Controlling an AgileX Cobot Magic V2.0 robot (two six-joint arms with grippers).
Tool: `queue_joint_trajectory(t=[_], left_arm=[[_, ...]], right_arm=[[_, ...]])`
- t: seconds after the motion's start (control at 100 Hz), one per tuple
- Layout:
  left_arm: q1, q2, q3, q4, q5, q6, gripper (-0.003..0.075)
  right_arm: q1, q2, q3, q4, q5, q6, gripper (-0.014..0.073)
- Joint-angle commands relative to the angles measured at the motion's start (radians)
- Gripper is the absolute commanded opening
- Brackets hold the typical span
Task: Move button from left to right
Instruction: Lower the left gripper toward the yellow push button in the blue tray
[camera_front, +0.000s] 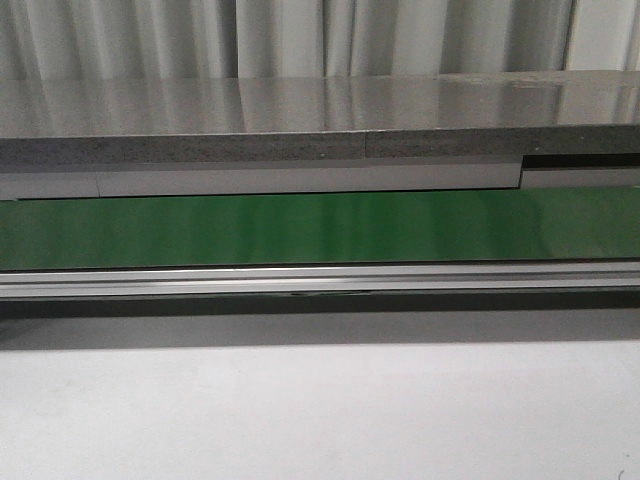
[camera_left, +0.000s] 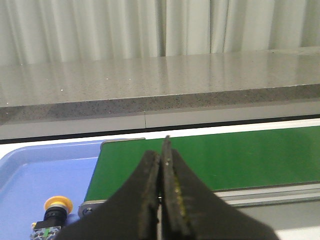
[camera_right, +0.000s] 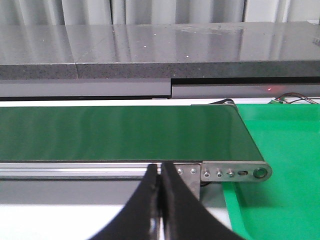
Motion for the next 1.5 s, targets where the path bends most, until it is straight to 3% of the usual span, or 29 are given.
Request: queue_joint_trajectory(t=[0.0, 0.52, 0.96, 1.11, 1.49], left_arm=[[-0.008, -0.033, 0.057, 0.002, -0.073, -0.013, -0.0020], [-0.008, -0.033, 0.042, -0.049, -0.073, -0.013, -0.0020], [-0.008, 0.129, -0.150, -0.181, 0.037, -0.013, -0.0020], [-0.008, 0.236, -0.292, -0.166, 0.205, -0.013, -0.0020], [-0.008, 0.445, -0.643, 0.046, 0.717, -0.013, -0.0020]], right_arm=[[0.003, -0.019, -0.015, -0.010, -0.084, -0.001, -0.0068], [0.003, -0.019, -0.015, -0.010, -0.084, -0.001, -0.0068], [0.003, -0.019, -0.015, -0.010, -0.084, -0.001, -0.0068], [0.003, -0.019, -0.015, -0.010, -0.084, -0.001, -0.0068], [0.003, -0.019, -0.015, -0.010, -0.084, -0.001, -0.0068]])
